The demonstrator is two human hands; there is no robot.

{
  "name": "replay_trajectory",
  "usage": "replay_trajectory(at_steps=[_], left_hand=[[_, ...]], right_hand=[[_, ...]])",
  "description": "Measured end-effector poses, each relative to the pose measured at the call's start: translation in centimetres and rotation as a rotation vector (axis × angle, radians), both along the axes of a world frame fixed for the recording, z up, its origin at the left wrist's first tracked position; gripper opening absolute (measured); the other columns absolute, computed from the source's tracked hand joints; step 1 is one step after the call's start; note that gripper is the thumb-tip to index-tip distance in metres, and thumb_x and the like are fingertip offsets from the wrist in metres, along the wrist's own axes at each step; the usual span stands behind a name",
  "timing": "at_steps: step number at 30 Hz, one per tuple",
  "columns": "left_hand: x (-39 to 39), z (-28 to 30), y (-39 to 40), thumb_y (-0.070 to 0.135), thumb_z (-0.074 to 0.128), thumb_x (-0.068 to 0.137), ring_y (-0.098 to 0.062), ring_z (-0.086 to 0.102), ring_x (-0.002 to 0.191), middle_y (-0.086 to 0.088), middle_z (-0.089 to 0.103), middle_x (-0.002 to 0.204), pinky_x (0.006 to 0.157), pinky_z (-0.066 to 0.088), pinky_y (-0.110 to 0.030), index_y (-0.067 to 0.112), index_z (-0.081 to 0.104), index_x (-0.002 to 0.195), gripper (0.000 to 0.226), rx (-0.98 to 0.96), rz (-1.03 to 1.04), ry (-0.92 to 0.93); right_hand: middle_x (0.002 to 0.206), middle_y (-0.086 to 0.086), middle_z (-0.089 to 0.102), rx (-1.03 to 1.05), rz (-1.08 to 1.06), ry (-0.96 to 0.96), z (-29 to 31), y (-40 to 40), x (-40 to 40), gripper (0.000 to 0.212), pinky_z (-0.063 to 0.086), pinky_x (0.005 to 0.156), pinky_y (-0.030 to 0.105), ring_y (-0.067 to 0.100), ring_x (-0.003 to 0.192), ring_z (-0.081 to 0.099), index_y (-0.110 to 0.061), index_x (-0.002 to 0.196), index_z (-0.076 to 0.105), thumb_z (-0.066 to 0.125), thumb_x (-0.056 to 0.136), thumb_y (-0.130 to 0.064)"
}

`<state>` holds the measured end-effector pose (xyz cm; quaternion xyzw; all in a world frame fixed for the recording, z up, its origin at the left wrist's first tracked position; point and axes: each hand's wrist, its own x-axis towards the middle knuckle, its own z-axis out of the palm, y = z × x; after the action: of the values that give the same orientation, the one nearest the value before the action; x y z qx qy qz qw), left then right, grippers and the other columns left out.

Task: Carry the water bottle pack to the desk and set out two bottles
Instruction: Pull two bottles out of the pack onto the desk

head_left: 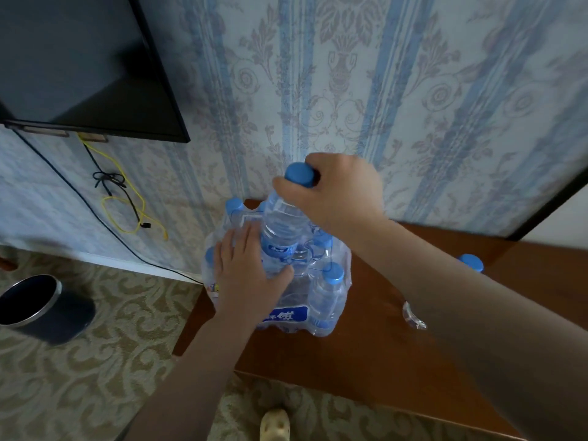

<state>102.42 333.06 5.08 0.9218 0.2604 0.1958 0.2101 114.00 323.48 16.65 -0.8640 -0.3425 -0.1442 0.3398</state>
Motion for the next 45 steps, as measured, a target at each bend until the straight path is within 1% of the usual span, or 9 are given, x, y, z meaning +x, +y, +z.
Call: replay_trajectory(at_steps=[5,8,13,15,18,23,30,36,45], left_hand=[[1.6,1.5,-3.2,0.030,0.076,0.070,-0.026,0.041,0.134,-0.007,0.050,0.140,0.112,0.027,-0.052,0.014,0.039,0.140,0.081,-0.078,-0.039,-0.140],[2.1,1.8,-5.7,0.029,0.076,0.072,-0.029,0.044,0.131,-0.010,0.052,0.139,0.112,0.027,-0.054,0.011,0.040,0.139,0.078,-0.137,-0.010,-0.135],[2.3,0.2,-11.1,0.036,0.069,0.082,-0.027,0.014,0.147,-0.010,0.021,0.160,0.119,0.008,-0.051,0.017,0.035,0.145,0.075,-0.054,-0.090,0.015],[2.1,-0.5,-13.5,0.037,0.067,0.083,-0.026,0.007,0.148,-0.010,0.017,0.161,0.119,0.007,-0.050,0.018,0.036,0.145,0.072,-0.053,-0.144,0.020],[1.7,-2.2,-17.2,0.039,0.065,0.085,-0.024,0.009,0.148,-0.006,0.019,0.161,0.120,0.009,-0.048,0.021,0.037,0.145,0.069,-0.076,-0.224,0.085],[0.9,-6.2,-22.1,0.040,0.062,0.088,-0.020,0.014,0.147,-0.002,0.018,0.161,0.119,0.016,-0.042,0.024,0.035,0.145,0.065,-0.308,-0.241,0.282],[0.0,-9.8,-25.5,0.040,0.060,0.088,-0.021,0.025,0.144,-0.001,0.028,0.158,0.117,0.025,-0.042,0.026,0.044,0.139,0.055,-0.461,-0.236,0.541],[1.8,-10.9,-26.0,0.039,0.058,0.089,-0.018,0.026,0.144,0.002,0.031,0.156,0.117,0.026,-0.041,0.026,0.047,0.137,0.051,-0.430,-0.300,0.561],[4.6,-13.3,-25.2,0.037,0.056,0.090,-0.022,0.009,0.149,0.000,0.015,0.162,0.119,0.020,-0.044,0.027,0.029,0.147,0.064,-0.336,-0.300,0.651]], right_hand=[[0.040,-0.001,0.027,0.145,-0.051,-0.041,5.2,-4.9,0.0,0.055,0.018,0.041,0.023,0.013,0.039,0.026,-0.020,0.045,0.027,0.068,0.069,-0.049],[0.042,0.002,0.025,0.177,-0.073,-0.099,7.5,-8.5,-0.6,0.058,0.017,0.040,0.021,0.018,0.041,0.027,-0.019,0.045,0.025,0.069,0.069,-0.049],[0.043,0.001,0.025,0.128,-0.118,-0.201,10.4,-15.7,-1.0,0.054,0.016,0.042,0.023,0.016,0.041,0.027,-0.018,0.046,0.028,0.064,0.068,-0.051],[0.044,0.002,0.029,0.060,-0.144,-0.203,10.2,-19.1,-0.8,0.052,0.020,0.042,0.026,0.015,0.043,0.029,-0.014,0.047,0.034,0.063,0.067,-0.051],[0.043,0.003,0.038,-0.044,-0.185,-0.144,7.8,-23.6,-0.5,0.050,0.024,0.043,0.026,0.016,0.043,0.036,-0.012,0.047,0.040,0.064,0.066,-0.052],[0.037,-0.004,0.038,-0.211,-0.261,-0.022,0.5,-29.4,0.5,0.052,0.023,0.042,0.020,0.008,0.039,0.041,-0.018,0.044,0.038,0.066,0.064,-0.057],[0.047,-0.006,0.050,-0.387,-0.342,0.162,-8.0,-32.0,4.2,0.048,0.028,0.042,0.021,0.009,0.045,0.048,-0.021,0.054,0.049,0.062,0.069,-0.064],[0.052,-0.007,0.051,-0.391,-0.432,0.274,-10.8,-32.1,7.1,0.048,0.027,0.043,0.022,0.009,0.048,0.048,-0.023,0.058,0.048,0.059,0.072,-0.068],[0.054,-0.009,0.052,-0.385,-0.492,0.306,-11.6,-31.1,8.3,0.047,0.030,0.043,0.021,0.007,0.048,0.049,-0.026,0.065,0.048,0.055,0.074,-0.072]])
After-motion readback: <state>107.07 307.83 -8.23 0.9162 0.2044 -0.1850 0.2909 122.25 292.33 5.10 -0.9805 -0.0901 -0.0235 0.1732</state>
